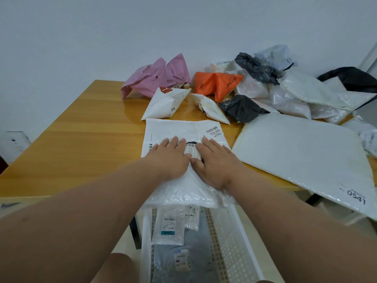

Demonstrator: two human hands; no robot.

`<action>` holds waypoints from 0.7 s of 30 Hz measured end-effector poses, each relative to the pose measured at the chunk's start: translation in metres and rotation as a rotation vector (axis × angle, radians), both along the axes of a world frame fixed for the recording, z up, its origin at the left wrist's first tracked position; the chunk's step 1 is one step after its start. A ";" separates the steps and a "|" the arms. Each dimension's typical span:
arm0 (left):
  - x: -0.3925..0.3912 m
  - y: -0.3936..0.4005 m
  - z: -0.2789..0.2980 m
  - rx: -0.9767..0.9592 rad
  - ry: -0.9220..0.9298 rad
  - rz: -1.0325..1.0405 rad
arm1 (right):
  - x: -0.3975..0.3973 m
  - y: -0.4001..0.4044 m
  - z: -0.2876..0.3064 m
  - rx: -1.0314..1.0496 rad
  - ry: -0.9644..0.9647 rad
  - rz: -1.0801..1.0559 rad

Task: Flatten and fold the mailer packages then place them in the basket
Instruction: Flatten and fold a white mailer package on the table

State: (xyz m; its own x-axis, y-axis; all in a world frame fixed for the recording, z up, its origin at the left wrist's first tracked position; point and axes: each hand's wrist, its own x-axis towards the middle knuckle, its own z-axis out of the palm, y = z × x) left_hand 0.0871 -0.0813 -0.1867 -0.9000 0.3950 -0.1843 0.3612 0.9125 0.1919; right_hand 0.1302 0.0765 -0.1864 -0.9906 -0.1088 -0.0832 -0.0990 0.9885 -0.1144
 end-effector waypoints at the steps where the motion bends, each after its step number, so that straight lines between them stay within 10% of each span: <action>1: -0.001 -0.001 -0.001 0.009 0.020 -0.004 | -0.003 0.000 -0.001 -0.005 0.008 -0.003; 21: -0.008 0.003 -0.014 0.083 0.209 0.004 | -0.017 0.001 -0.011 0.039 0.162 -0.020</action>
